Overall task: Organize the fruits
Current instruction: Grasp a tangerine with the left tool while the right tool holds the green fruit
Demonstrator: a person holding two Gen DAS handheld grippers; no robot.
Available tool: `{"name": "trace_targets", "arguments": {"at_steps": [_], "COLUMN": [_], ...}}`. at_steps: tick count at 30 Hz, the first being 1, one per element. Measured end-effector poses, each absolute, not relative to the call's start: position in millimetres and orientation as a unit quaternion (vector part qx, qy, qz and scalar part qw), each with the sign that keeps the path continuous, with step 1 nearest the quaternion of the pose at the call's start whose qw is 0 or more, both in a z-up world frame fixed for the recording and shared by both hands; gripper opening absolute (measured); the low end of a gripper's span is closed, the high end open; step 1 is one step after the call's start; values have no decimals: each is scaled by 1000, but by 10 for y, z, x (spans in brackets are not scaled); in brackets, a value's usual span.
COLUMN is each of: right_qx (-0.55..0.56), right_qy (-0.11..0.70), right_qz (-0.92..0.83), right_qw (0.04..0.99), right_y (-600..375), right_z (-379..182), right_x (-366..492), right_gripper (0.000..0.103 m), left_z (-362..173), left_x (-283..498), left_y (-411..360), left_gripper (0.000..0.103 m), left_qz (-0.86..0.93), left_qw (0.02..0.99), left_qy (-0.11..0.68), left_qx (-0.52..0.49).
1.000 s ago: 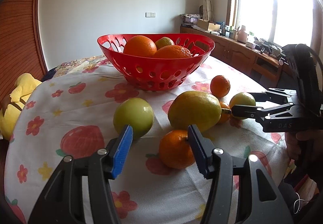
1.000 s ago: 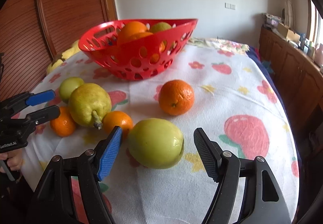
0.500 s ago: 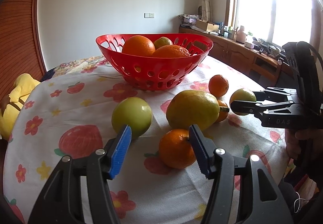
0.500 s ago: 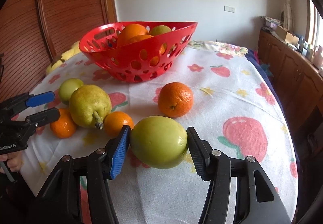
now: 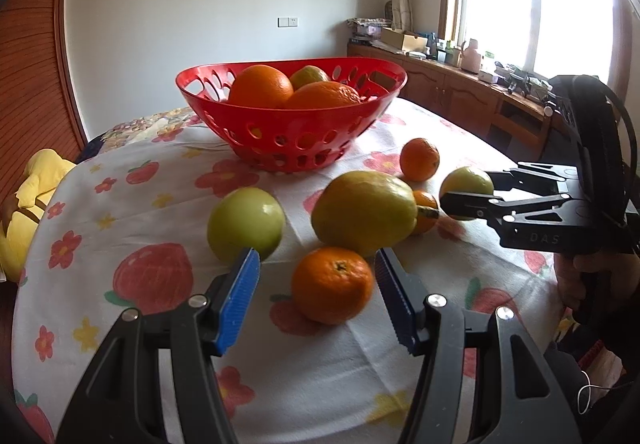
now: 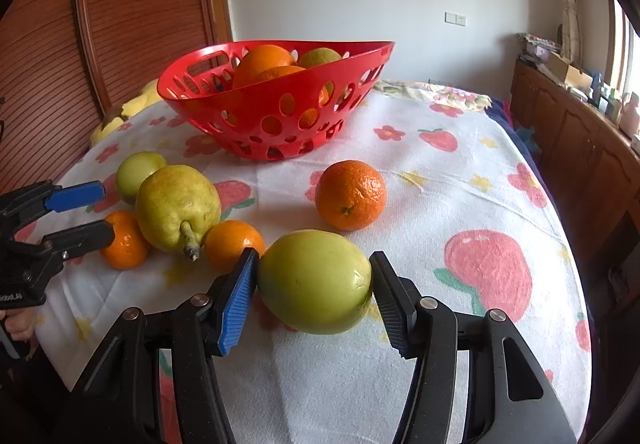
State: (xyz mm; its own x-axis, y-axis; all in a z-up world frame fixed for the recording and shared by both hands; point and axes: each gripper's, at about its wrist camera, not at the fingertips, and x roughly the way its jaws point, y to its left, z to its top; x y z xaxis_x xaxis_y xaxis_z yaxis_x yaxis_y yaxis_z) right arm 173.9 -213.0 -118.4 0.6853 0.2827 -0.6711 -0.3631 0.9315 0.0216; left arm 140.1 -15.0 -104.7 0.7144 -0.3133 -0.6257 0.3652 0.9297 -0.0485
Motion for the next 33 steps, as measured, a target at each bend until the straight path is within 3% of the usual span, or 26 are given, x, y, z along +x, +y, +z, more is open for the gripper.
{"name": "trace_targets", "arguments": {"at_steps": [17,25,33], "right_qx": [-58,-61,-62], "right_qy": [352,348,346], "right_qz": [181,184,189], "right_qw": [917,917,917], "right_y": [-2110,-2104,-2097], "right_z": [-1172,-1176,-1190], "right_x": [1726,1699,1699], "right_gripper": [58,58,58], "left_z": [-1163,-1233,-1236], "left_x": [1478,1513,1504], "left_y": [-286,-317,-272], "left_gripper": [57,46,45], "left_qz": [-185,-184,-188], "left_qw": [915,908,909], "left_qy": [353,371,369], "left_qx": [55,62,49]}}
